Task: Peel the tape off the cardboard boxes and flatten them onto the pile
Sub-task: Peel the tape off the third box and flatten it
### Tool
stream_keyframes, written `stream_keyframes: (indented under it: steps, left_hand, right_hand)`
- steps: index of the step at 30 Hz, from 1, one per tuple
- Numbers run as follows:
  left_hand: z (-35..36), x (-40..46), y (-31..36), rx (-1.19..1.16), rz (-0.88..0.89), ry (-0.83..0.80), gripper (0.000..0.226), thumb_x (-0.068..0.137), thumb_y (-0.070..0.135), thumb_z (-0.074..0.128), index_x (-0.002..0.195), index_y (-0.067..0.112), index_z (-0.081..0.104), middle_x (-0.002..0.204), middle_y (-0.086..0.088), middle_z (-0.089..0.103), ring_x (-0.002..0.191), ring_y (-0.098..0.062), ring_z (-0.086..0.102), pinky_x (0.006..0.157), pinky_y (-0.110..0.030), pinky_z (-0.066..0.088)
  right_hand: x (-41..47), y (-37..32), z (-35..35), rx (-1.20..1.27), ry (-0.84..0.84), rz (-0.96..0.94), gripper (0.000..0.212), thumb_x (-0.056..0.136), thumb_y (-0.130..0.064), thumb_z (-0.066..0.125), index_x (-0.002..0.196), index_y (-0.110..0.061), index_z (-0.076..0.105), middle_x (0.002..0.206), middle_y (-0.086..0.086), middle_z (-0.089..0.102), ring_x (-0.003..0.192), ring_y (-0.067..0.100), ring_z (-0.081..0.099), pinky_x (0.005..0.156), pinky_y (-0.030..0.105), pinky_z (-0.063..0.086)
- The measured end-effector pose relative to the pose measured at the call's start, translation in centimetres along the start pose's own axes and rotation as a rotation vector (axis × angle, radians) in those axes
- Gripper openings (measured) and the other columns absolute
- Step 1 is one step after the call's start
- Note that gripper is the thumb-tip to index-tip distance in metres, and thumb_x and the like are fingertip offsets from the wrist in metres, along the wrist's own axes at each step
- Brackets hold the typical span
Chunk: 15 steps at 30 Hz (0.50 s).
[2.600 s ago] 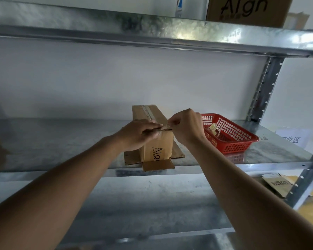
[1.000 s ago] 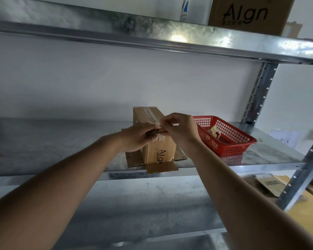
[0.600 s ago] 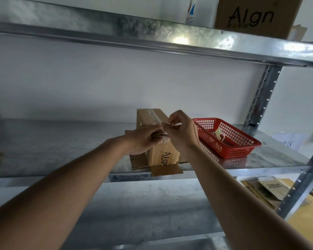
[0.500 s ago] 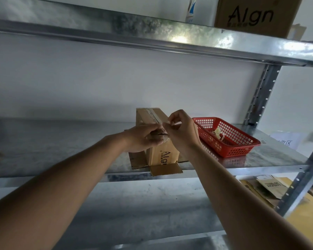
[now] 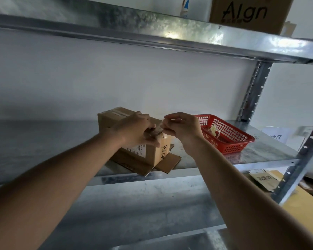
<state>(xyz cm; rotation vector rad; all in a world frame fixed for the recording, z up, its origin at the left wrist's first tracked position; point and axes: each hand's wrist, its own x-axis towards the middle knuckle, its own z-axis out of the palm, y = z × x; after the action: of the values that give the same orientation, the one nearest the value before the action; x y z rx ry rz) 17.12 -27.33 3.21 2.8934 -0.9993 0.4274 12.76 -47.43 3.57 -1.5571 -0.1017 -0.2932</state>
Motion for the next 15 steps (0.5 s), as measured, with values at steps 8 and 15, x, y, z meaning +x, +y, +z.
stream_keyframes:
  steps: [8, 15]
  left_hand:
    - [0.4, 0.0, -0.1, -0.07, -0.019, 0.059, 0.081, 0.069, 0.09, 0.06, 0.121, 0.029, 0.071, 0.09, 0.015, 0.047, 0.095, -0.014, 0.045, 0.067, -0.027, 0.033]
    - [1.2, -0.3, -0.1, -0.104, -0.079, 0.081, 0.097, 0.062, 0.098, 0.043, 0.129, 0.031, 0.065, 0.103, 0.01, 0.046, 0.107, -0.015, 0.043, 0.079, -0.035, 0.04]
  right_hand:
    - [1.2, 0.0, -1.0, -0.525, -0.116, -0.124, 0.008, 0.09, -0.021, 0.08, 0.085, -0.027, 0.079, 0.082, -0.003, 0.078, 0.076, 0.016, 0.077, 0.08, 0.038, 0.065]
    - [0.9, 0.1, -0.1, -0.783, -0.154, -0.327, 0.021, 0.097, -0.012, 0.067, 0.107, -0.031, 0.069, 0.091, -0.005, 0.077, 0.076, 0.006, 0.072, 0.062, 0.023, 0.059]
